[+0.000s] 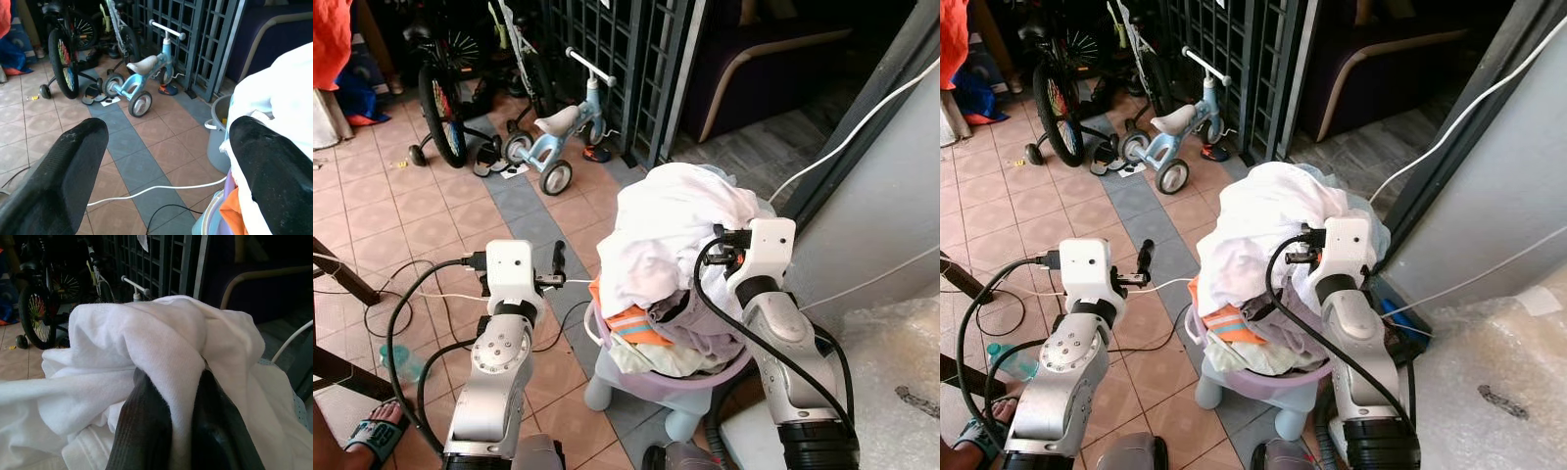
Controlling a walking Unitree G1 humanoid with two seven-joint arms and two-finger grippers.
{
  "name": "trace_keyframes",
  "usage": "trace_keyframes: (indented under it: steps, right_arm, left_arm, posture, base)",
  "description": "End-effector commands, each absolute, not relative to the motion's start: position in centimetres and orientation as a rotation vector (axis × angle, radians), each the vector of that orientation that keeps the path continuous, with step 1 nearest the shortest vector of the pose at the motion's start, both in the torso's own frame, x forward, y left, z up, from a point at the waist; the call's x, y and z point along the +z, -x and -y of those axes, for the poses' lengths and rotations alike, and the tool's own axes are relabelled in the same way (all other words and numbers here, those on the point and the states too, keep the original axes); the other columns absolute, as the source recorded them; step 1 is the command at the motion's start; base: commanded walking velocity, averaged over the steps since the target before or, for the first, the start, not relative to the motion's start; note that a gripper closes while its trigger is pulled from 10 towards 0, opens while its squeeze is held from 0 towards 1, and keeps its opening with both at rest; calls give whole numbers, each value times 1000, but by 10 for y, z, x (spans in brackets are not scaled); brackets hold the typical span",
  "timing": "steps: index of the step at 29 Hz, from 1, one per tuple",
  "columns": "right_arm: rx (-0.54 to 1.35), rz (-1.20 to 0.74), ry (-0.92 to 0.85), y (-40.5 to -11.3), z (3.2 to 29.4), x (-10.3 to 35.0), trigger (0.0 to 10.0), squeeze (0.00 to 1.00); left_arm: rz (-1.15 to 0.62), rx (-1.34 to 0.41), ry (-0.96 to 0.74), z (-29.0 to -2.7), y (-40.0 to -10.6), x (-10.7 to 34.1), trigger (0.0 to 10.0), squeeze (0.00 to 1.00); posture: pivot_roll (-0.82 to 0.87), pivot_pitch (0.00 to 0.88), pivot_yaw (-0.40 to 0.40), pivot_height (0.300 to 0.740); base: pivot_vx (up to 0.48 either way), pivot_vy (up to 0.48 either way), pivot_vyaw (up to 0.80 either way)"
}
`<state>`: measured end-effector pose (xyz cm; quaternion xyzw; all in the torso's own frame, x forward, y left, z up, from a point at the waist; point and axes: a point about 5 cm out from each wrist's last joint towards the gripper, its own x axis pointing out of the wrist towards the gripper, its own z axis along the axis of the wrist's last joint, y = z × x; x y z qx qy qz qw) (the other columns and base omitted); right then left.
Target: Clothes washing
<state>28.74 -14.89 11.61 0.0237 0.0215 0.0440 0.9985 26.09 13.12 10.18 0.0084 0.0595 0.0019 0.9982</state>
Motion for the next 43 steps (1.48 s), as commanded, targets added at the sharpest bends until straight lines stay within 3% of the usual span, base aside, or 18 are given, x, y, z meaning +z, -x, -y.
trace_keyframes:
  steps: [1,12,33,43]
  right_arm:
    - [74,-23,-46,-288,152,119,10000,0]
    - [83,-23,-49,-292,150,120,10000,0]
    - [75,25,-35,-315,149,133,10000,0]
    - [132,82,-10,-317,129,147,10000,0]
  left_arm:
    - [-126,-11,-36,-126,-262,102,10000,0]
    - [-125,-8,-43,-125,-266,103,10000,0]
    - [-114,22,-7,-118,-280,106,10000,0]
    - [-102,79,-1,-122,-285,110,10000,0]
  posture:
    - [43,65,-32,740]
    - [46,63,-33,740]
    - [67,45,-61,740]
    - [97,84,-77,740]
  base:
    - [0,0,0]
    - [0,0,-514]
    - [-238,-104,0]
    - [-25,0,0]
